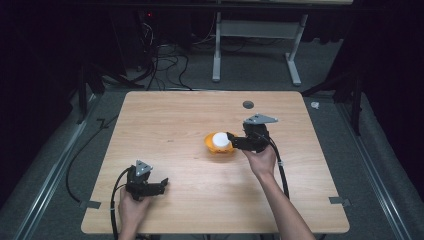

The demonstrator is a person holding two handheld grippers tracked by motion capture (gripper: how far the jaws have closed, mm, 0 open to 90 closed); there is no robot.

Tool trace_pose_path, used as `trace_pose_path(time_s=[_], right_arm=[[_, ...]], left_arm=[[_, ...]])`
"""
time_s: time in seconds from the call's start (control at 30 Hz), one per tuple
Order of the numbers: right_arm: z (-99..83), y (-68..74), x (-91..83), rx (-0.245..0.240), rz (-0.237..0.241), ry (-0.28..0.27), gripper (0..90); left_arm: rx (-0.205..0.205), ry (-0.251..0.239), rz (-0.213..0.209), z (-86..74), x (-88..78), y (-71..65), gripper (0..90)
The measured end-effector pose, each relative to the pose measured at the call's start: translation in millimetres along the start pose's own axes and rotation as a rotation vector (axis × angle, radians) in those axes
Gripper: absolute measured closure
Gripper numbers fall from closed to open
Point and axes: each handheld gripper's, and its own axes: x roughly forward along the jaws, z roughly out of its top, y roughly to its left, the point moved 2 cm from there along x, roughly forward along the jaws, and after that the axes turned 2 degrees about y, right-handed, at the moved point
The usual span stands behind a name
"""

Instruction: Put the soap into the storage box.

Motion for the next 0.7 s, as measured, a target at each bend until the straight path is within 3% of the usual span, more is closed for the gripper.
trace_pose_path(time_s=[0.7], right_arm=[[-6.3, -18.9, -33.4, 0.012, -0.026, -0.047, 26.6]], left_arm=[[0.0, 0.0, 0.0, 0.0, 0.0, 0.0, 10.4]])
